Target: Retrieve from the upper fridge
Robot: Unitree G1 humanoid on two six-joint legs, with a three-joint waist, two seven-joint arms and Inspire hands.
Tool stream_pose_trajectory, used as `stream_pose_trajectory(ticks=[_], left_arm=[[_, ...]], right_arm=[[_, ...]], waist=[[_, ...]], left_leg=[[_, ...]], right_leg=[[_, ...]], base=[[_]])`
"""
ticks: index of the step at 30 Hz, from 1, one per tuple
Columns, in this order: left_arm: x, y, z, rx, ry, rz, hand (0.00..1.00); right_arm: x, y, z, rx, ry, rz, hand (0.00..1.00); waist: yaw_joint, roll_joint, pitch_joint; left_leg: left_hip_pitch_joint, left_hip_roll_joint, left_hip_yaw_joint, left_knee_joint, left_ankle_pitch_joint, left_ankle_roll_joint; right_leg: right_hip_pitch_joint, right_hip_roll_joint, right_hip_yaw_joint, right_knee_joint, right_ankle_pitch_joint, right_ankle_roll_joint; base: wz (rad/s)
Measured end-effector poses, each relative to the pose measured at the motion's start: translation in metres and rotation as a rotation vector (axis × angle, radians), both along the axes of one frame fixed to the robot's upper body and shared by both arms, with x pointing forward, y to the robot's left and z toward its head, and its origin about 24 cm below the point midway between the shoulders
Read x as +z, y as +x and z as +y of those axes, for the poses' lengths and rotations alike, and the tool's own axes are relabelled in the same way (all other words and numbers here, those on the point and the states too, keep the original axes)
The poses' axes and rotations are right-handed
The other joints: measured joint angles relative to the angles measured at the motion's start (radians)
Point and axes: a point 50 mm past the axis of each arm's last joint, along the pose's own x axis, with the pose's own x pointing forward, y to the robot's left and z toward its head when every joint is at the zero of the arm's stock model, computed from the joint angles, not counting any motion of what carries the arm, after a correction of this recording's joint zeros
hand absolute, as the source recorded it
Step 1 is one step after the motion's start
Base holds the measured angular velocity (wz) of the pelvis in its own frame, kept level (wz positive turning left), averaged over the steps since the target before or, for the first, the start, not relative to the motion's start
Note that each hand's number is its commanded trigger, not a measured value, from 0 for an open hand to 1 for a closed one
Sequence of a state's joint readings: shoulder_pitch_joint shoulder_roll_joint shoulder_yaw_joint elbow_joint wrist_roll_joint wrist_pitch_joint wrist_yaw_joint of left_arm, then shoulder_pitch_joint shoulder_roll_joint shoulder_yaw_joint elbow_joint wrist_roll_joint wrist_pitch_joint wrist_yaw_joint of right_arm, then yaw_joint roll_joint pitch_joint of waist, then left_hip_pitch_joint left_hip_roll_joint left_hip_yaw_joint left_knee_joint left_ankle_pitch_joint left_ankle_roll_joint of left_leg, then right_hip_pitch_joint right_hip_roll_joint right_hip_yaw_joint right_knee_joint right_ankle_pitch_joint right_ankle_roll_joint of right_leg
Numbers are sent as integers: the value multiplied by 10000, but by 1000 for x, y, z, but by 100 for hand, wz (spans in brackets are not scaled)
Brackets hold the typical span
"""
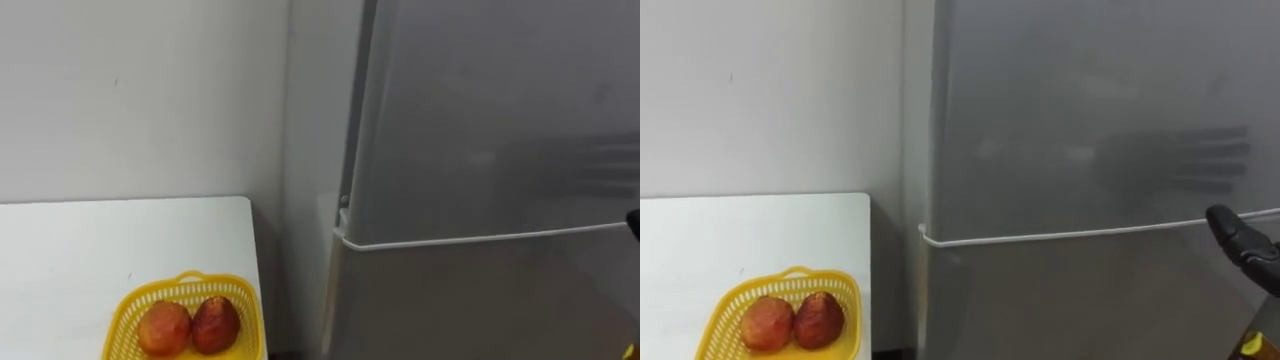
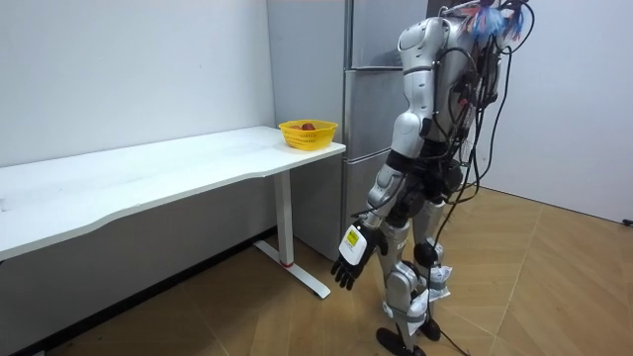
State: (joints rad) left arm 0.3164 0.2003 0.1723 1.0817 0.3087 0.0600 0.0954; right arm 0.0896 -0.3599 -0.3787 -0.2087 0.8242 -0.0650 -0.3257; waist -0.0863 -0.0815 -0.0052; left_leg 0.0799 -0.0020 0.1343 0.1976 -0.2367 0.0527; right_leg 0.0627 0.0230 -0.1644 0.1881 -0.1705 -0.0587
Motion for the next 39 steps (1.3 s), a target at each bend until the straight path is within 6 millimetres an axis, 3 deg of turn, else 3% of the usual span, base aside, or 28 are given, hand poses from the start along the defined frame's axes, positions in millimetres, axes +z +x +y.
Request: stream_pose_trajectory(ticks=[6,15,22,27,28,30,32,36,39], left_arm=[[-1,4,-3,-325,-76,43,0],[-2,15,-6,-747,-243,-70,0],[-1,23,-6,-873,-197,-277,0],[-1,21,-5,-861,-168,-248,0],[-1,21,-6,-894,-160,-243,0],[-2,22,-8,-1084,-170,-217,0],[-3,22,-11,-1292,-251,-159,0],[-4,23,-14,-1418,-439,-127,0],[-5,20,-17,-1369,-569,-55,0]], right_arm=[[-16,-11,-7,-568,356,770,0],[-34,-13,-15,-1065,547,1591,0],[-78,-22,-14,-1415,1523,3038,0],[-95,-26,-8,-1424,1940,3558,0],[-101,-28,-7,-1447,2089,3774,0],[-112,-29,-5,-1430,2234,4240,0],[-124,-31,0,-1345,2282,4764,0],[-148,-40,8,-1242,2622,5740,0],[-163,-52,10,-1413,2945,6339,0]], waist=[[-12,83,49],[-183,208,18],[-136,204,8],[-125,242,-1],[-120,282,36],[-129,271,12],[-130,357,18],[4,490,-75],[88,545,-43]], left_leg=[[5,-15,15,-2,-2,4],[-23,-22,29,-19,-2,4],[-3,-23,110,-1,2,4],[21,-21,150,-2,1,5],[12,-19,145,-1,1,5],[-9,-19,141,-4,0,5],[-17,-19,143,-6,-1,6],[17,-20,143,-3,-1,6],[41,-24,126,-1,0,6]], right_leg=[[-4,-5,31,-36,-8,11],[-104,7,102,-27,-23,25],[-88,6,164,-12,-28,32],[-85,5,208,-5,-28,36],[-90,5,205,-11,-28,36],[-105,5,206,-23,-29,35],[-107,6,223,-15,-28,36],[-73,15,220,-14,-26,37],[-34,15,207,-20,-26,37]], base=[[0],[-1],[-2],[-2],[0],[0],[0],[0],[0]])
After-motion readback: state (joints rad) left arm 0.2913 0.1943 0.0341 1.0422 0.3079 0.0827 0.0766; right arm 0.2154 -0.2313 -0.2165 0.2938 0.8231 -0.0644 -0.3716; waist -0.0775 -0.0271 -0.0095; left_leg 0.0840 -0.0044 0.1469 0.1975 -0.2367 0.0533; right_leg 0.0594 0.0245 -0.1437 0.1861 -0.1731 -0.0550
